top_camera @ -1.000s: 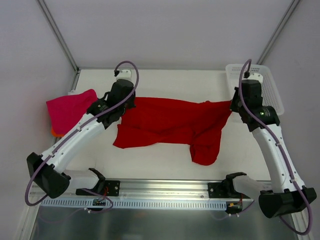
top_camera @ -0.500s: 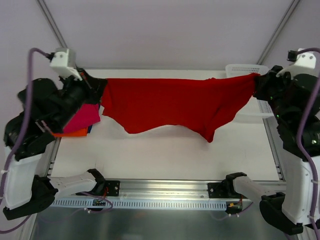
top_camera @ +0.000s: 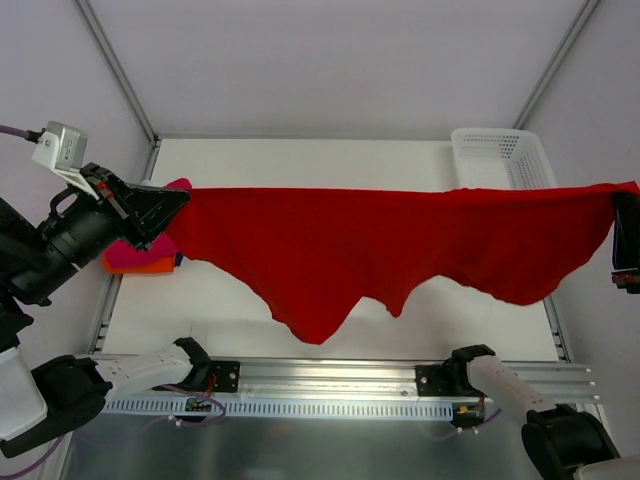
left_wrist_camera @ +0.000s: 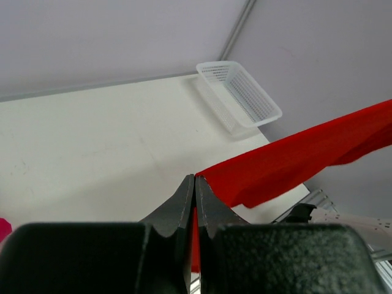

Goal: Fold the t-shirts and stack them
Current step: Flatten the tshirt out

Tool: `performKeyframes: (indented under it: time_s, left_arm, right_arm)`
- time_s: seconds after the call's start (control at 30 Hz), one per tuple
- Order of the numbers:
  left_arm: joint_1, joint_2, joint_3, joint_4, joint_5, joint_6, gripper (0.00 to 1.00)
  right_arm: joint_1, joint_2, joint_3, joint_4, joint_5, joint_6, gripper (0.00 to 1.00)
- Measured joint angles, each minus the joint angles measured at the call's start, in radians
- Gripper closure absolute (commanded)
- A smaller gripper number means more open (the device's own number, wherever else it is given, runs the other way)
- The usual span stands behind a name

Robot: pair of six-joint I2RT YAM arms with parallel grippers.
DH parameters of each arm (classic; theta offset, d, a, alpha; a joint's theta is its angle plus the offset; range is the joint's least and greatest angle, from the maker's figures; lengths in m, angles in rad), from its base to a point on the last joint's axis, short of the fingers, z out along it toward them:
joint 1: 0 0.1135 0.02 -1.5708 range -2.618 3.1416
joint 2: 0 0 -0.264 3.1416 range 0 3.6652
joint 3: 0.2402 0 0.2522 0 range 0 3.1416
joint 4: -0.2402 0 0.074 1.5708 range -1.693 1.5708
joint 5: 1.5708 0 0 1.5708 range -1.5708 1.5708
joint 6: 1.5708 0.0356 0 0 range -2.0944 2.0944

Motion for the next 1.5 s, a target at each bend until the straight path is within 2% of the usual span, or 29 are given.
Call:
performKeyframes:
  time_s: [0.13,0.23,0.3,0.47,0.6,0.7,0.8,0.9,1.07,1.1,1.13,1.17,1.2,1.23,1.27,1.37,1.43,1.5]
  left_arm:
    - [0.000,-0.005,0.021,-0.016,0.017,-0.004,1.00]
    - [0.000,-0.004,0.010,-0.020,0.004,-0.003,1.00]
    - [0.000,-0.001,-0.029,-0.016,-0.026,-0.003,1.00]
    - [0.003,0.048,-0.294,0.086,-0.146,0.000,1.00]
    - [0.066,0.216,-0.515,0.212,-0.182,0.000,1.00]
    - [0.162,0.407,-0.633,0.312,-0.189,-0.001,1.00]
    - [0.246,0.615,-0.637,0.372,-0.220,-0.001,1.00]
    - [0.300,0.813,-0.546,0.399,-0.264,0.002,1.00]
    - [0.367,1.083,-0.289,0.439,-0.302,0.022,1.00]
    - [0.377,1.120,-0.242,0.444,-0.304,0.027,0.98]
    - [0.387,1.162,-0.181,0.440,-0.307,0.035,0.80]
    - [0.396,1.202,-0.123,0.447,-0.309,0.053,0.54]
    - [0.402,1.236,-0.074,0.458,-0.312,0.068,0.21]
    - [0.404,1.260,-0.041,0.462,-0.318,0.070,0.01]
    - [0.409,1.291,0.003,0.460,-0.332,0.082,0.01]
    - [0.416,1.340,0.046,0.479,-0.368,0.091,0.01]
    - [0.414,1.344,0.045,0.468,-0.386,0.092,0.01]
    - [0.411,1.337,0.044,0.464,-0.406,0.092,0.01]
  right_arm:
    - [0.000,-0.018,-0.027,-0.003,-0.008,0.003,0.96]
    - [0.000,-0.031,-0.120,0.016,0.000,0.002,0.98]
    - [0.000,-0.050,-0.250,0.056,0.015,0.000,0.98]
    - [0.000,-0.045,-0.592,0.155,0.084,-0.014,0.99]
    - [-0.010,0.029,-0.774,0.251,0.126,-0.029,0.99]
    - [-0.067,0.156,-0.851,0.350,0.106,-0.027,0.99]
    - [-0.101,0.353,-0.876,0.457,0.093,-0.027,1.00]
    - [-0.106,0.570,-0.838,0.512,0.078,-0.029,1.00]
    - [-0.105,0.993,-0.599,0.550,0.061,-0.040,0.99]
    - [-0.105,1.025,-0.579,0.553,0.062,-0.042,0.99]
    - [-0.102,1.066,-0.543,0.540,0.071,-0.048,0.99]
    - [-0.098,1.125,-0.488,0.532,0.084,-0.060,0.86]
    - [-0.095,1.172,-0.437,0.528,0.098,-0.067,0.65]
    - [-0.092,1.205,-0.392,0.519,0.110,-0.077,0.48]
    - [-0.090,1.247,-0.335,0.512,0.119,-0.085,0.42]
    - [-0.080,1.326,-0.211,0.499,0.151,-0.112,0.41]
    - [-0.075,1.324,-0.217,0.505,0.166,-0.120,0.36]
    - [-0.072,1.295,-0.272,0.525,0.179,-0.129,0.36]
